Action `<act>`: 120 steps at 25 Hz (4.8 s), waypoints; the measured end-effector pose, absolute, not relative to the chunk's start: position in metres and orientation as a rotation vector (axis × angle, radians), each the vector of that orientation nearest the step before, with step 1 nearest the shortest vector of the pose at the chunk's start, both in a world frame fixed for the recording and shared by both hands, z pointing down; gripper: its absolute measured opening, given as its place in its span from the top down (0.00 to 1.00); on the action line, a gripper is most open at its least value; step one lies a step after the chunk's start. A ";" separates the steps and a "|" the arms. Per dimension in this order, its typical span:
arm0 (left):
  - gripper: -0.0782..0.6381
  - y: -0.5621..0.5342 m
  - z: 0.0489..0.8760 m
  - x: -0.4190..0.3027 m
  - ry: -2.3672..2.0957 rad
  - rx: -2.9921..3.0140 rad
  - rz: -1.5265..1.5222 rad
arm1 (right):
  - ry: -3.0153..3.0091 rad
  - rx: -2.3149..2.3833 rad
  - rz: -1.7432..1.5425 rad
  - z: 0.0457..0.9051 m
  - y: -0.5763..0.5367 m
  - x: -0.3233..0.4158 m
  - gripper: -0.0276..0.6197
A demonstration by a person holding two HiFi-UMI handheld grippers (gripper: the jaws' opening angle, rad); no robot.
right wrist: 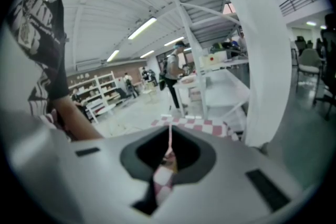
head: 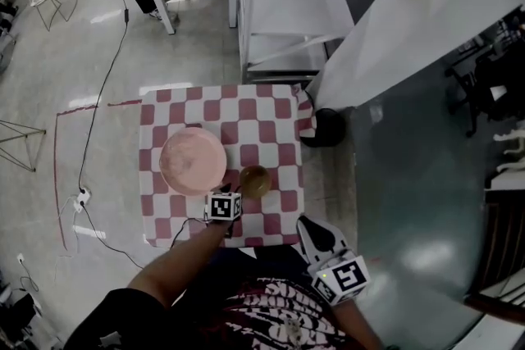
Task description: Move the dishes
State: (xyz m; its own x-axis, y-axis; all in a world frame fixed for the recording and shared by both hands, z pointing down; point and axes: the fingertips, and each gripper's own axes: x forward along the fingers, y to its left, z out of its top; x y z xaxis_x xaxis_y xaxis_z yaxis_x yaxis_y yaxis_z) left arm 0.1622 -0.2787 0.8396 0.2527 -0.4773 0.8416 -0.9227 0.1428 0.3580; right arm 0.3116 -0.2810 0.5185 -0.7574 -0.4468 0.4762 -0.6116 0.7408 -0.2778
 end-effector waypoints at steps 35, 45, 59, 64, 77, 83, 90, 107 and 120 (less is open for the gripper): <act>0.84 -0.259 0.850 -0.004 -1.622 1.077 0.434 | -2.581 0.605 0.556 0.520 -0.261 0.254 0.90; 0.71 -0.258 0.834 0.007 -1.530 1.280 0.445 | -2.601 0.724 0.533 0.507 -0.249 0.235 0.90; 0.85 -0.249 0.492 0.064 -1.696 2.337 0.075 | -2.751 0.761 0.286 0.448 -0.256 0.184 0.90; 0.85 -0.243 0.403 0.074 -1.816 2.565 -0.001 | -2.797 0.821 0.200 0.428 -0.255 0.173 0.90; 0.85 -0.233 0.409 0.057 -1.821 2.476 -0.003 | -2.803 0.833 0.133 0.421 -0.242 0.164 0.90; 0.85 -0.232 0.401 0.071 -1.785 2.529 -0.012 | -2.797 0.860 0.115 0.420 -0.240 0.171 0.91; 0.85 -0.234 0.401 0.081 -1.755 2.541 -0.015 | -2.766 0.862 0.115 0.424 -0.241 0.177 0.90; 0.85 -0.234 0.405 0.119 -1.921 2.352 0.024 | -2.848 0.680 0.066 0.420 -0.236 0.227 0.91; 0.85 -0.163 0.388 0.121 -2.266 2.055 0.173 | -3.008 0.345 0.165 0.427 -0.208 0.222 0.91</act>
State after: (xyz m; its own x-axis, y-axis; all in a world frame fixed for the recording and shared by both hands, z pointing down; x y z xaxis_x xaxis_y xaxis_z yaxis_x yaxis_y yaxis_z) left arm 0.1206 -0.1633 0.3883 -0.0983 -0.9862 0.1329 -0.9950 0.0950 -0.0314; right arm 0.2219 -0.2083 0.4273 -0.9682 -0.2191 0.1211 -0.2310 0.9683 -0.0951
